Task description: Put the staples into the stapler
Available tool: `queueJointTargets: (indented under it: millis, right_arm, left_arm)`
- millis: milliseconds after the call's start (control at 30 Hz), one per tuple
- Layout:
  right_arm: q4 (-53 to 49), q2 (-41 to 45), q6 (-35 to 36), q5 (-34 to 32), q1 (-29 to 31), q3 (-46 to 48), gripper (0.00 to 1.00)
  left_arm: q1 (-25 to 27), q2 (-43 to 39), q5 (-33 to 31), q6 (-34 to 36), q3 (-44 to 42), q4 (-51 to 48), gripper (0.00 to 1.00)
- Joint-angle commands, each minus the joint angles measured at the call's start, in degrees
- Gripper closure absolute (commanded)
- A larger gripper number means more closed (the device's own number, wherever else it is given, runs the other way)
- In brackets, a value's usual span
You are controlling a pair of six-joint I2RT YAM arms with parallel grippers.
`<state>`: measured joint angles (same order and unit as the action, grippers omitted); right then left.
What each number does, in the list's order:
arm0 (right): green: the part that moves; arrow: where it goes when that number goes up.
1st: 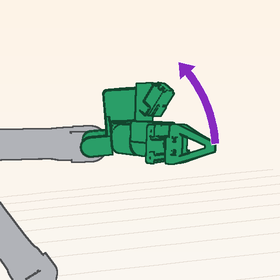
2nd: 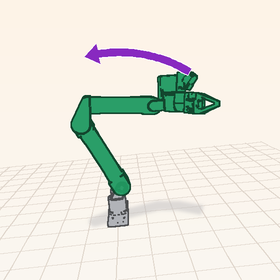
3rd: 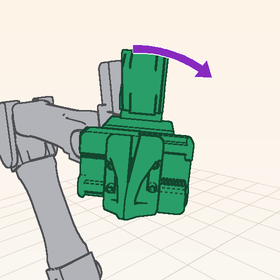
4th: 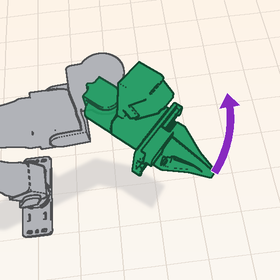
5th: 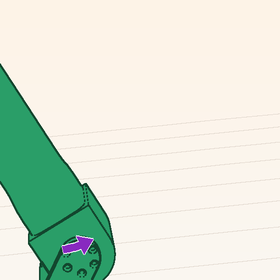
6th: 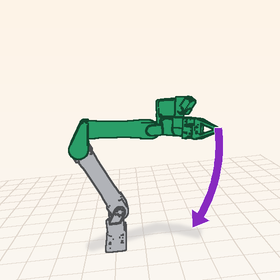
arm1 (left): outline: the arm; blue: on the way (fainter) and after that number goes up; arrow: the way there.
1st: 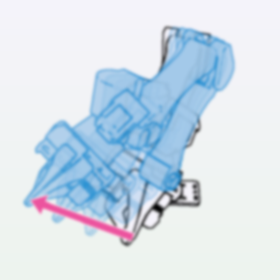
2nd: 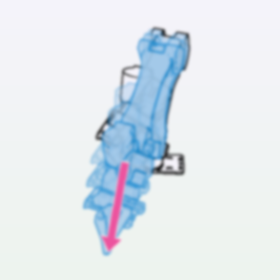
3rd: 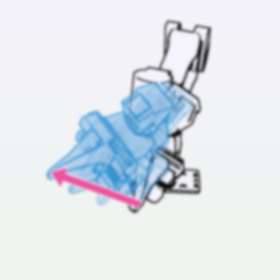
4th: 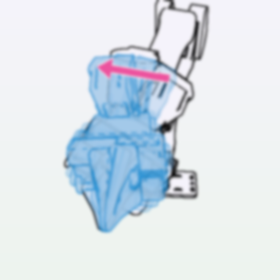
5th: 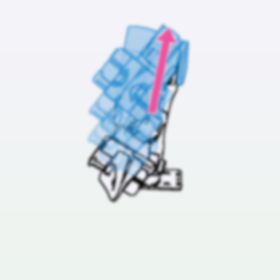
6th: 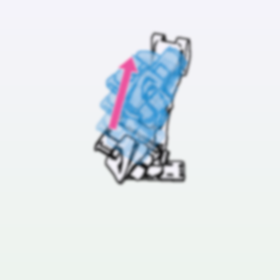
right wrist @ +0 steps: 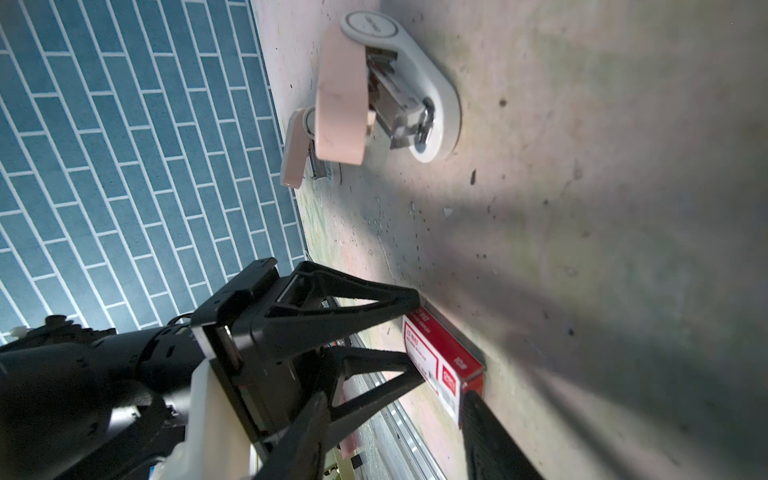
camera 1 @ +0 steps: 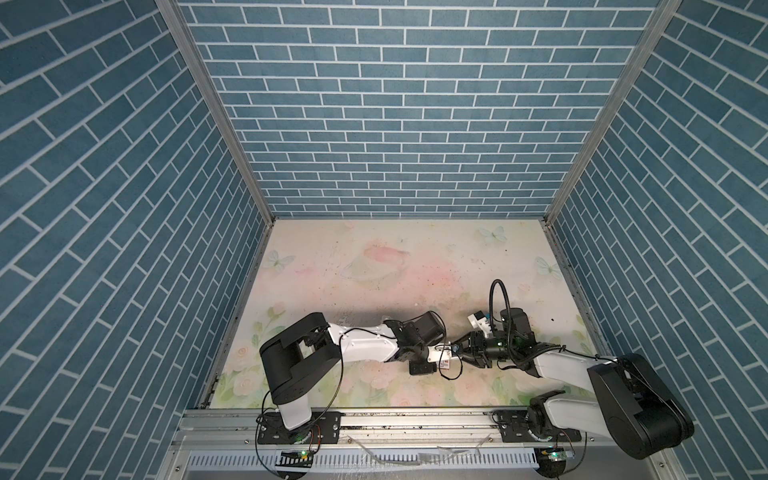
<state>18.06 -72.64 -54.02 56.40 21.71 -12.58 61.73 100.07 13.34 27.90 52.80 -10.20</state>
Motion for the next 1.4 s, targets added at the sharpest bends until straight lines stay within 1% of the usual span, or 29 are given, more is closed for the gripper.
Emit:
queueJointTargets:
  millis: [0,567,733,933,1067,1300,1367]
  right_arm:
    - [0.5,0.6,-1.4,-0.9,1.1,0.7,0.48]
    - [0.9,-0.7,-2.3,-2.8,3.2,2.1,0.49]
    - [0.9,-1.2,-2.3,-2.9,3.4,2.4,0.49]
    - [1.1,-0.9,-2.3,-3.2,3.6,1.8,0.50]
    - [2.1,-2.3,-2.4,-3.0,3.8,1.1,0.50]
    - [8.5,-7.5,-3.8,-2.5,4.5,0.6,0.51]
    - [8.9,-8.3,-3.8,-2.6,4.8,0.5,0.51]
  left_arm:
    - [-0.3,0.2,0.7,1.1,-1.8,-4.6,0.54]
    - [-0.4,-1.9,3.4,1.3,-3.2,-0.7,0.54]
    - [-0.3,-1.4,3.3,0.9,-3.5,1.9,0.52]
    - [-0.3,-0.8,2.8,0.3,-4.0,3.6,0.52]
    - [-0.4,-0.5,2.7,0.4,-4.6,4.2,0.55]
    - [-0.3,0.5,1.4,0.1,-4.5,5.1,0.59]
    - [-0.4,0.8,1.3,0.1,-4.5,5.0,0.61]
